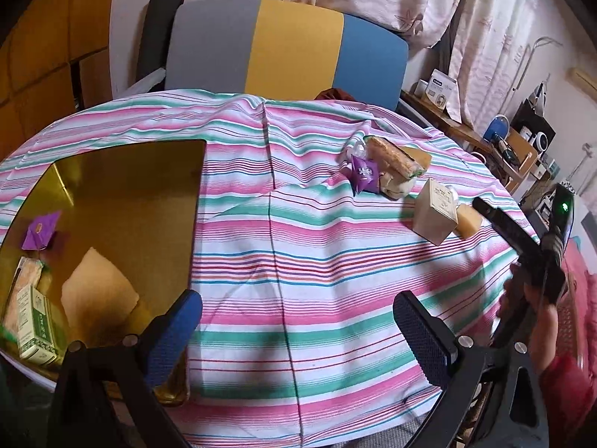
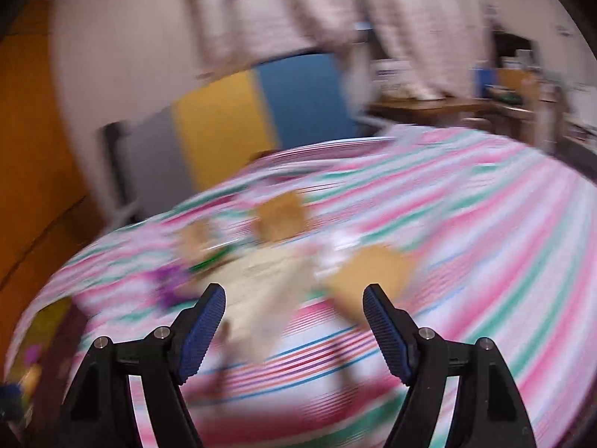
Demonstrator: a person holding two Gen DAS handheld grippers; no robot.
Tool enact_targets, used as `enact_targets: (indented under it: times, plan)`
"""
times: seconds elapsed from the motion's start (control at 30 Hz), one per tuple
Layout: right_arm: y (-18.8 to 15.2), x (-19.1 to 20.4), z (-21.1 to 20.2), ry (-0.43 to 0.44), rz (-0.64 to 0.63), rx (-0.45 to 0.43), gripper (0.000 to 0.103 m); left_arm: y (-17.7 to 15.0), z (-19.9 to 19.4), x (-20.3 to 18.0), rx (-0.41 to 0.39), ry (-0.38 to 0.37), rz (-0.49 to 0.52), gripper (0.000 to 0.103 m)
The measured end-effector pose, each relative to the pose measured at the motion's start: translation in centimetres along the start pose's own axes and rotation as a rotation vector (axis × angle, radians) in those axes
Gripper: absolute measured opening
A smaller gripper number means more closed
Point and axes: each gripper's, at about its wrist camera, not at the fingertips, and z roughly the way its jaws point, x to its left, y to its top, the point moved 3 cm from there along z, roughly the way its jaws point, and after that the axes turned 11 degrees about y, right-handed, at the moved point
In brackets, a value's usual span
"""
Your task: Organize objects
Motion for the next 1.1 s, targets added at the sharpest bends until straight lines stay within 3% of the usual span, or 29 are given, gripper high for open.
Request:
enact_targets:
  times: [0.1,0.23,0.4,0.67,0.9,1.1]
  plan:
    - [1.2,-2.7,2.0,-0.127,-0.010,0.066,0.078,0.1,0.5,-0.7,0.011,-0.003,0.006,0.103]
    - [1.3,-2.9,4.8,-0.130,-0.095,0.145,0.078,0.3,1.0,-2.2,0.017,-0.008,0.039,0.103]
    - [0.7,-3.4,7.0,-0.129,-0.095,0.216,0.076,0.4,1.3,-4.1,0.006,-0.005,0.102,0.103]
    - [0.5,-4.1,6.3,-0.116,-0.083,0.177,0.064,1.6,2.4,-7.7,-0.014,-0.023,0.174,0.103]
    - [0.2,-3.3,4.1,-0.143,-0.102,0.081,0.062,3.4,4.0,-11.8,-0.051,-0.046,0.242,0.103]
    - [-0.2,-4.4,2.9,-0.170,-0.039,0.042,0.062,5.1,6.5,-17.0,-0.097,-0.097,0.323,0.103]
